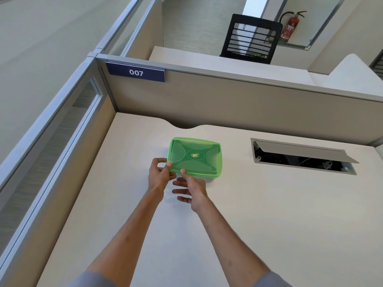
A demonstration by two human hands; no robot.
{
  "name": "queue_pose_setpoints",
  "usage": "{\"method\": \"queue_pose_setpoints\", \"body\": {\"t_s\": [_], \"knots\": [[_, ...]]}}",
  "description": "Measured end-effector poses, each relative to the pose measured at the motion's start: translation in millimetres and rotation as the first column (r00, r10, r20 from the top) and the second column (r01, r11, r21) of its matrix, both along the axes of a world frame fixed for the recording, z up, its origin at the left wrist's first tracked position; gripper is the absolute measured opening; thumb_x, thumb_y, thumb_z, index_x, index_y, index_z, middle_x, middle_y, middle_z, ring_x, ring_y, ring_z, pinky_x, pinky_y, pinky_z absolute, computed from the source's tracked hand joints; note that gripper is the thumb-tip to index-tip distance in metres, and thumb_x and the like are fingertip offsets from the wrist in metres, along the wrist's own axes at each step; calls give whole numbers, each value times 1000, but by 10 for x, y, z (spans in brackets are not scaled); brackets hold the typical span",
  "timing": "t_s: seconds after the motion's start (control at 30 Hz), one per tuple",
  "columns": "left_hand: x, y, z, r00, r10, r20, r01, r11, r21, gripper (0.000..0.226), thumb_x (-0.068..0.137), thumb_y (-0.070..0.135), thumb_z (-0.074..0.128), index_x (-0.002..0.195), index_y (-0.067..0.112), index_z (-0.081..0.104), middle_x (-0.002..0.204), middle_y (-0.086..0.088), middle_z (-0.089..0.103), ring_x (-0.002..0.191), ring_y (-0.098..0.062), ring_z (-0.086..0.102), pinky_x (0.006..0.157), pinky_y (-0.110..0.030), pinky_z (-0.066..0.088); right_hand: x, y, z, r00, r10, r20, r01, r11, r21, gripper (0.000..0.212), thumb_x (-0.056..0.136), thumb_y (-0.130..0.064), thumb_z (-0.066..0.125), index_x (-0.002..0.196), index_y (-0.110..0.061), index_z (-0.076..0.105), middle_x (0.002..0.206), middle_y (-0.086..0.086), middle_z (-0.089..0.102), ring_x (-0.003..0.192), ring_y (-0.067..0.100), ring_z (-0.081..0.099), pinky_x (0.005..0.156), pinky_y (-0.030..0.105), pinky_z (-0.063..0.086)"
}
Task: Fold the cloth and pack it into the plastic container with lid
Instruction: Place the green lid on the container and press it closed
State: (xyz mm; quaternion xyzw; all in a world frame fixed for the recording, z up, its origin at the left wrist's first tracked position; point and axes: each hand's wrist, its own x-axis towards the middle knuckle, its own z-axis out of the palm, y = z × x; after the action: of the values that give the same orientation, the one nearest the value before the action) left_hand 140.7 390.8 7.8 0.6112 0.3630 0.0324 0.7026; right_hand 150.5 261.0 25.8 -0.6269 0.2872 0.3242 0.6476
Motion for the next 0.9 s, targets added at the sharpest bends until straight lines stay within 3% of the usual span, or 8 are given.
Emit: {"method": "queue_pose_setpoints", "body": {"t_s": [0.07,0.13,0.23,0.33,0.4,0.57,0.7,0.9], "knots": [[1,13,-5,1000,13,-23,-12,1000,5,31,108,24,69,132,7,62,116,-29,73,86,-30,77,93,-49,68,44,-171,3,999,-44,25,46,995,-88,59,95,-64,70,89,-7,82,74,3,84,53,26,77,56,30,55],[1,37,14,997,20,-77,-13,995,98,30,104,32,72,124,10,68,109,-21,77,79,-28,78,91,-52,69,113,-435,7,964,-233,127,261,922,-286,58,94,-62,67,74,-8,75,62,6,75,44,28,69,52,30,50],[8,56,91,990,12,-144,39,937,347,34,102,46,66,125,21,70,113,-7,77,94,-33,79,95,-55,65,266,-782,52,893,-300,335,434,767,-473,37,93,-44,62,76,-12,66,75,12,75,72,38,77,69,41,57],[110,64,131,991,-86,-104,126,868,480,42,109,39,58,146,22,64,132,-9,74,112,-36,74,107,-55,58,487,-866,157,913,-116,390,301,838,-455,23,100,-36,67,107,-15,71,102,9,78,97,39,75,91,54,63],[184,57,141,979,-159,-125,201,831,518,44,111,32,54,154,24,60,137,-9,74,118,-37,72,110,-55,56,599,-867,215,927,6,376,174,880,-443,26,103,-33,70,116,-12,71,98,2,72,99,36,73,97,57,62],[208,-36,126,961,-208,-181,275,779,564,48,111,25,54,159,25,56,143,-10,71,128,-36,68,111,-52,52,687,-963,254,937,60,344,127,859,-496,22,100,-12,68,121,-8,72,101,4,70,103,41,77,99,55,62],[244,-111,131,936,-278,-216,352,709,611,52,112,24,52,164,22,50,149,-15,64,132,-38,67,112,-53,51,718,-1061,263,930,64,363,138,853,-503,21,100,-11,68,121,-6,73,119,14,76,104,43,78,100,55,62],[218,-262,180,907,-302,-294,420,591,689,49,115,21,44,163,16,47,147,-18,60,127,-43,66,103,-55,54,700,-1197,333,930,123,345,78,853,-516,21,101,-12,69,120,-6,72,120,18,77,104,42,78,100,55,62]]}}
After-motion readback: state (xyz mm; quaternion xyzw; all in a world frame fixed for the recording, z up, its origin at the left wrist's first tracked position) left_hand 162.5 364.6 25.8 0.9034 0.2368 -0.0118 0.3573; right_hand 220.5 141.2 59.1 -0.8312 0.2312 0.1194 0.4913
